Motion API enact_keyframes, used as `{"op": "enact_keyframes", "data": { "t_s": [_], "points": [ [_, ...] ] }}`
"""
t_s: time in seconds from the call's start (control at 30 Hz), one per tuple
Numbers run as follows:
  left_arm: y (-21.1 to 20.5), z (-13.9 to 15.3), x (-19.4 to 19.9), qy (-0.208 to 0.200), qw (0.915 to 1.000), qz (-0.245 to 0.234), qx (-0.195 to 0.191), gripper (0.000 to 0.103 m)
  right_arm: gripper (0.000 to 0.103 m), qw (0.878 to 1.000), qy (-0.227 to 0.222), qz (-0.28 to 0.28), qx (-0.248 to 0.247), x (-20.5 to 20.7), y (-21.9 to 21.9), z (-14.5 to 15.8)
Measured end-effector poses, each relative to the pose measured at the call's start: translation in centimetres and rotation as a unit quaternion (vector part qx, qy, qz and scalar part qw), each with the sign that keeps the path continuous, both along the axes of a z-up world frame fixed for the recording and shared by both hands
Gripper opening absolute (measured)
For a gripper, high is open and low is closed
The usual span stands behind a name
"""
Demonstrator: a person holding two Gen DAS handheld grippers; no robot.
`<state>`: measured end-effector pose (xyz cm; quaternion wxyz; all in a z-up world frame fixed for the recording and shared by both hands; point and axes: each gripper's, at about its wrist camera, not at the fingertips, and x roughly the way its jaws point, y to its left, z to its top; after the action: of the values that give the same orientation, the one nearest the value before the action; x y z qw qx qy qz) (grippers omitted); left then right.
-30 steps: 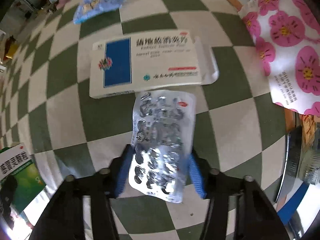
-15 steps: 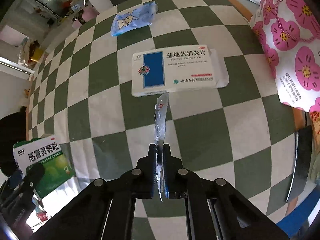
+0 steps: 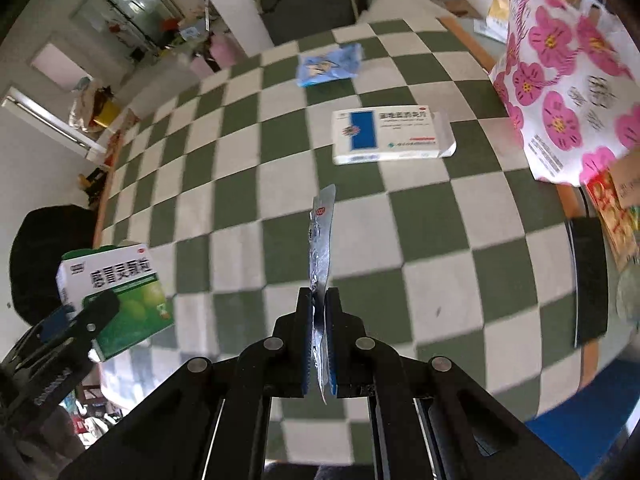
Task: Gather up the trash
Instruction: 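Lift the blister pack and cold medicine box off the table, then carry the blister pack and medicine box over the trash bin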
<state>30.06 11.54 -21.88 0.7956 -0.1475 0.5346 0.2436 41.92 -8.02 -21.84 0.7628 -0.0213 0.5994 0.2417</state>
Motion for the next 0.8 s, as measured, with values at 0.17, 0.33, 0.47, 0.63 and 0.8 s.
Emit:
{"op": "enact_keyframes", "data": {
  "t_s": [0.17, 0.33, 0.47, 0.63, 0.8],
  "points": [
    [-1.0, 1.6, -7.8, -0.025, 0.9992, -0.031, 0.002, 0.077, 0.006, 0.999, -0.028, -0.008, 0.017, -8.9, -0.8, 2.6],
    [-1.5, 1.0, -16.0, -0.023, 0.9986, -0.045, -0.018, 0.077, 0.006, 0.999, -0.024, -0.023, 0.025, -18.9, -2.1, 2.9],
    [-2.0, -1.8, -22.1, 0.007, 0.9975, -0.045, -0.054, 0.077, 0.006, 1.0, 0.012, -0.019, 0.02, -26.0, -2.8, 0.4],
    [-2.2, -8.6, -28.1, 0.062, 0.9918, -0.019, -0.11, 0.077, 0.006, 0.997, 0.082, -0.008, -0.009, -32.7, -4.3, -6.2],
    [-1.4, -18.3, -30.5, 0.104, 0.9779, 0.024, -0.18, 0.077, 0.006, 0.989, 0.144, -0.002, -0.033, -35.7, -5.2, -15.8]
  ]
}}
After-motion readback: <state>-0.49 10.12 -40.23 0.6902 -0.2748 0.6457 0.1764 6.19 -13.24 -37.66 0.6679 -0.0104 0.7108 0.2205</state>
